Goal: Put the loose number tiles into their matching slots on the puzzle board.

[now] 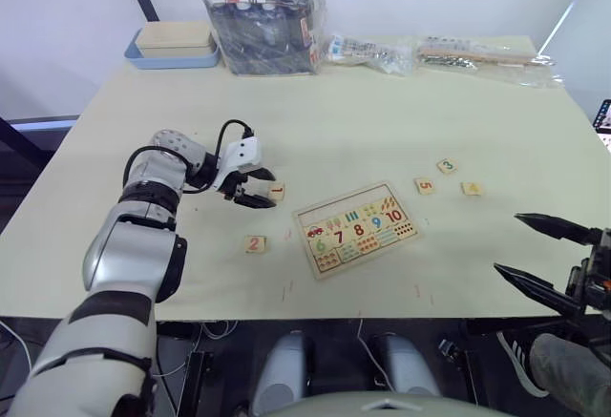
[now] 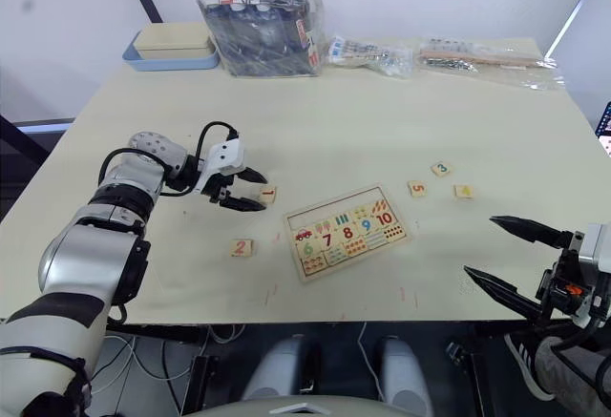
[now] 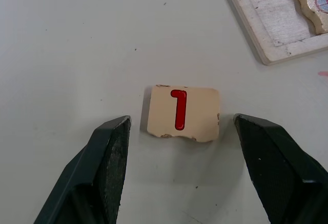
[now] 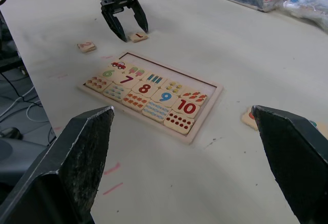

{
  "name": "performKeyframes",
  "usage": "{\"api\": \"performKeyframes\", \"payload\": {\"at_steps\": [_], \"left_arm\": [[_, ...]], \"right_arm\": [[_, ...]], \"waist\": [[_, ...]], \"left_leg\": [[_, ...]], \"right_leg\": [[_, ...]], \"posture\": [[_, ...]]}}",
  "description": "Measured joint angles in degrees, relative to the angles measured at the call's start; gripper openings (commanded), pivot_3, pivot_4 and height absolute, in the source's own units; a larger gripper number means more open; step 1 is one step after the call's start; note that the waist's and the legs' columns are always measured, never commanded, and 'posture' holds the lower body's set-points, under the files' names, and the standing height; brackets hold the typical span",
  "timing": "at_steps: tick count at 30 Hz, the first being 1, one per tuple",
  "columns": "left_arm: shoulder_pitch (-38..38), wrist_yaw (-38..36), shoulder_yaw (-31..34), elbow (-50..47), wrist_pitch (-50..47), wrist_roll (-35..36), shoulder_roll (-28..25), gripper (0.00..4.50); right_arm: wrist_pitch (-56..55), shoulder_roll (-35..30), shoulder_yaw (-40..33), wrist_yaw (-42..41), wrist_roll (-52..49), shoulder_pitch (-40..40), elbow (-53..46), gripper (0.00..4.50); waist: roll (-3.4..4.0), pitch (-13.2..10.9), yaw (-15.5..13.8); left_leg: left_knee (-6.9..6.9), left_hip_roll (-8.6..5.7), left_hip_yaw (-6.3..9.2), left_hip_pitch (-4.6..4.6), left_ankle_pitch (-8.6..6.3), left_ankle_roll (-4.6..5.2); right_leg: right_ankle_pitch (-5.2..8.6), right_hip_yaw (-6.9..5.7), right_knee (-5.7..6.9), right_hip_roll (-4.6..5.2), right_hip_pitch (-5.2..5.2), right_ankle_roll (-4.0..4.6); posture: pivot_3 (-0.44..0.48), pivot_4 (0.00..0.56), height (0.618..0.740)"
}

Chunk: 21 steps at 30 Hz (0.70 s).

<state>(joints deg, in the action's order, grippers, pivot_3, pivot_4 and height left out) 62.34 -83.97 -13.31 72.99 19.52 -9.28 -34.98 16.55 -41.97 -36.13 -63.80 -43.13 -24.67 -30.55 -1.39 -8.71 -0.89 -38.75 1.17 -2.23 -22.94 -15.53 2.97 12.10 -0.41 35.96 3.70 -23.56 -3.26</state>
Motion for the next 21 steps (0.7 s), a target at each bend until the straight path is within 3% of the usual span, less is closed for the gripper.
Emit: {"api": "performKeyframes", "payload": {"at_steps": [2,8,21], "left_arm": [[0.02,0.02,0.05,0.00,0.02,-0.14,0.06,3.42],[0.02,-0.06,0.41,0.00,0.21,-0.19,0.62,1.46],[-0.78,-3.34,3.34,-3.47,-3.26,1.85,-1.74,1.46]], "right_arm": [[-0.41,0.24,0.00,0.17,0.07,-0.43,-0.12,4.50],[-0.65,0.39,0.00,0.38,0.07,-1.50,-0.90,4.50],[-0.74,0.65,0.23,0.54,0.04,-1.69,-1.15,4.50]], "waist": [[0.00,0.00,0.01],[0.00,0.01,-0.04],[0.00,0.00,0.06]], "left_leg": [[0.00,0.00,-0.01,0.00,0.00,0.00],[-0.01,0.00,0.01,0.01,0.00,0.00],[-0.02,0.02,0.02,0.01,0.00,0.00]], "right_leg": [[0.00,0.00,0.00,0.00,0.00,0.00],[0.00,0.00,0.00,0.00,0.02,0.00],[0.00,0.00,0.02,-0.01,0.02,0.00]], "posture": [[0.000,0.150,0.740],[0.000,0.150,0.740],[0.000,0.150,0.740]]}}
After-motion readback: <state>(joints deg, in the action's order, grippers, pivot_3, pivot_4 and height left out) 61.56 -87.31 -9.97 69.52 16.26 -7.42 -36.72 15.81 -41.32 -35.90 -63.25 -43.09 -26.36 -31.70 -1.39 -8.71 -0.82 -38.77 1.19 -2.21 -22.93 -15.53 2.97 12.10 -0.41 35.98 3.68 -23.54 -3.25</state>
